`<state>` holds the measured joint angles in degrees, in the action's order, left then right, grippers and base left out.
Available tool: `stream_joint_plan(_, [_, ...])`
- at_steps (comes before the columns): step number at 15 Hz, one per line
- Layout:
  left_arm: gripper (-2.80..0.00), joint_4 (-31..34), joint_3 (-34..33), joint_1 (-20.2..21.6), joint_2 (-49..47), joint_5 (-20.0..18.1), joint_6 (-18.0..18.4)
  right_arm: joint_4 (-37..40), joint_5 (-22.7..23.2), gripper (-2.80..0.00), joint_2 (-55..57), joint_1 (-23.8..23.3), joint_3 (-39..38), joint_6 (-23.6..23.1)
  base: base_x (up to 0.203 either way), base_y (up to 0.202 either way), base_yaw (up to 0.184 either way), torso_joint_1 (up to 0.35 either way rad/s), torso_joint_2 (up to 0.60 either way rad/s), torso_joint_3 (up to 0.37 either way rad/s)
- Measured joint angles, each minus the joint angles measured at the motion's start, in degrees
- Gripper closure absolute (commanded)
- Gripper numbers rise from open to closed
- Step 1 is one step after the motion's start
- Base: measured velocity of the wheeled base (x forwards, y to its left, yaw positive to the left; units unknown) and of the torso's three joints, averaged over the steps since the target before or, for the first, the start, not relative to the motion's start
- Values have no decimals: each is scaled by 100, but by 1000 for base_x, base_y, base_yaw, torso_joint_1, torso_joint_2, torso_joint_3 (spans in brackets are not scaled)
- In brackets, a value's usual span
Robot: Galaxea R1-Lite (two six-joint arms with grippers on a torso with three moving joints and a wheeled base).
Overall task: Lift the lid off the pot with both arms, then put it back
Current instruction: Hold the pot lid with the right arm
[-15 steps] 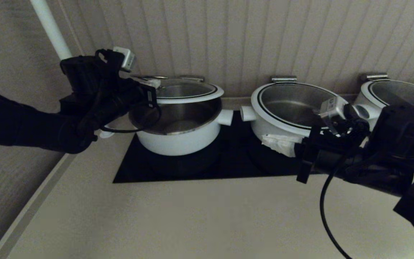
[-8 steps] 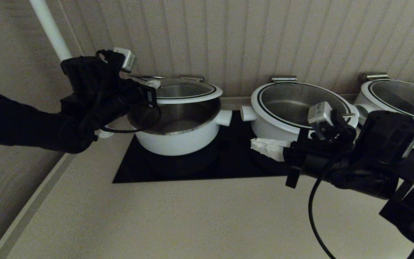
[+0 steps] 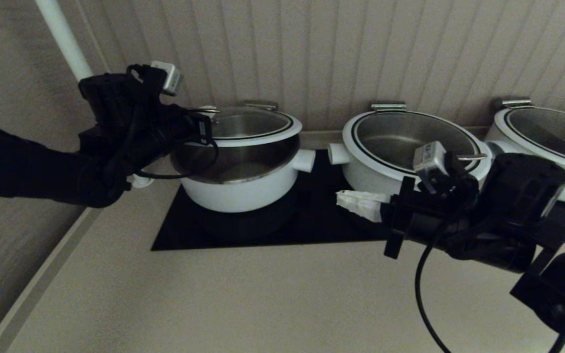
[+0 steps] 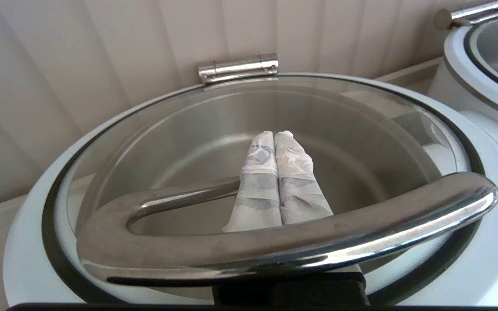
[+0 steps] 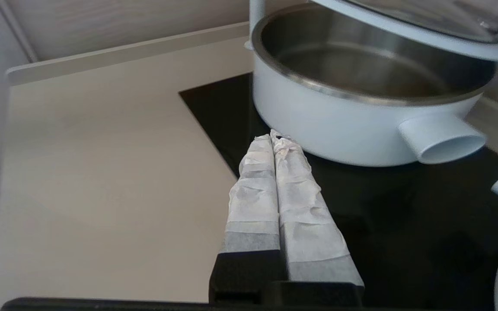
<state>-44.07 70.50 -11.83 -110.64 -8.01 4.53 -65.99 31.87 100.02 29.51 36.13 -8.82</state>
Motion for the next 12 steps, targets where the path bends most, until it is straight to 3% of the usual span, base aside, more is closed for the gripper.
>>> stream_joint_plan(12, [0,39,6,-145,135,-25,0,-68,0,0,141,87,131,9,0,0,0,0,0,0])
